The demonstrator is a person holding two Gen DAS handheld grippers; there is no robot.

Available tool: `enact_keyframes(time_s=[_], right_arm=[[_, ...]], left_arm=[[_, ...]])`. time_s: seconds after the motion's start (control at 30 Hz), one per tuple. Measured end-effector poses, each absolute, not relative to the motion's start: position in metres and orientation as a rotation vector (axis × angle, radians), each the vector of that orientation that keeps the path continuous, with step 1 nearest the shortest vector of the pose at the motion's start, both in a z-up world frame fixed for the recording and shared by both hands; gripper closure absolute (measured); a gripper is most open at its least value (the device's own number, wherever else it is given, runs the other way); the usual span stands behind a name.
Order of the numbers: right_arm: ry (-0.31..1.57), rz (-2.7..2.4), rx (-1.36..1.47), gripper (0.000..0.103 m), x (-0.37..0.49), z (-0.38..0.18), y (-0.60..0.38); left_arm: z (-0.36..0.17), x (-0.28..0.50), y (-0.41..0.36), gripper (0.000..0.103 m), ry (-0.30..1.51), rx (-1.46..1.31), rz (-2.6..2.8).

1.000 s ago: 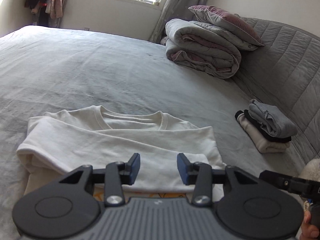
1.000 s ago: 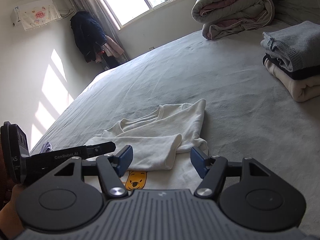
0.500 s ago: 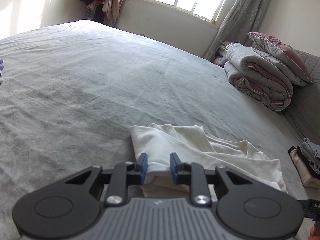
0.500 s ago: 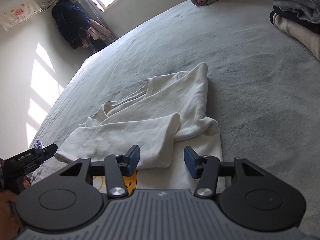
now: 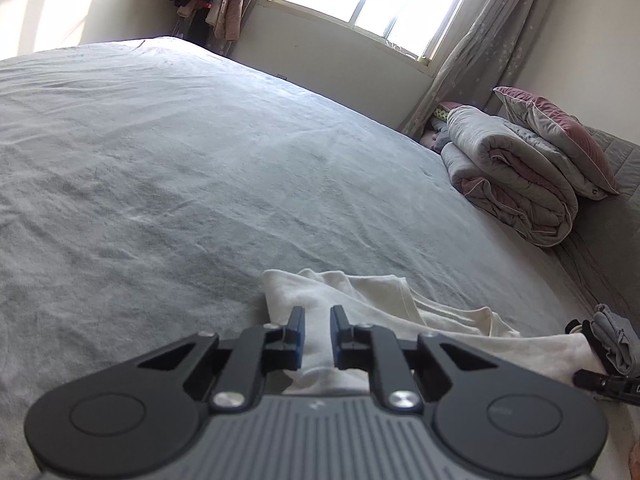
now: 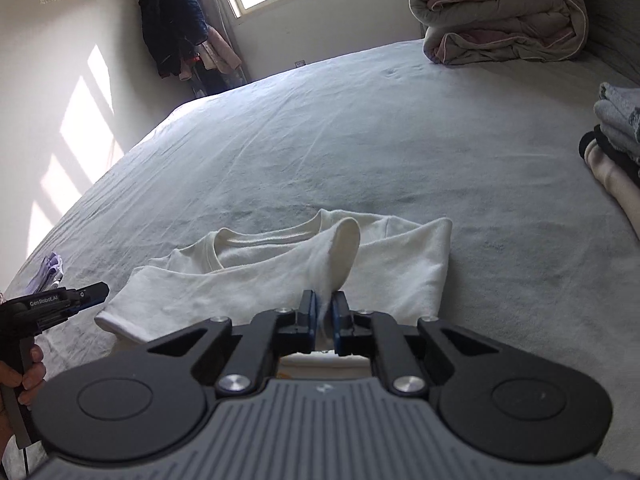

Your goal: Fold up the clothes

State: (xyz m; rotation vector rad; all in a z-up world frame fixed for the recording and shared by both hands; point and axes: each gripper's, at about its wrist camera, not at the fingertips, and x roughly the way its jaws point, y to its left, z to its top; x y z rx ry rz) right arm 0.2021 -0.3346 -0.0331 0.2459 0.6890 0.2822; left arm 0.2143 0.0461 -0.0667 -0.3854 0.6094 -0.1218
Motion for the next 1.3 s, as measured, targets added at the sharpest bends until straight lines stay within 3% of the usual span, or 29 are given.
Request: enact_keyframes(time_s=[0.17,0.5,0.7,0.87,1.03,1.23,1.3], right_arm=[[0.656,0.255,0.218,0.093,0.214,-0.028,-0.343],[0.771,0.209,0.197,0.091,0.226,-0.087,-0.353],[0.663,0.196,0.148,0.069,0.218,-0.072,-0.346],[0.589,0.207,0.041,0.069,0.224,-0.07,-0.33],[0.62,0.203,-0.038,0.084,0.236,-0.095,-0.321],[0.637,0.168,-0.036,0.084,0.238,-0.097,-0.322],[0.642,0.168,-0.026,0.08,0.231,-0.09,-0.322]], left_arm=[[-0.072,0.219,0.031,0.091,0.624,-0.328,-0.181],[-0.088,0.221,0.014,0.09,0.672,-0.134,-0.216],[-0.069,0.228,0.015,0.09,0.591,-0.137,-0.215],[-0.076,0.242,0.009,0.09,0.565,-0.121,-0.192],[-0.101,0.251,0.01,0.09,0.599,-0.095,-0.169],[-0.099,0.247,0.006,0.09,0.603,-0.084,-0.147],[-0.093,0.242,0.003,0.086,0.613,-0.087,-0.141]])
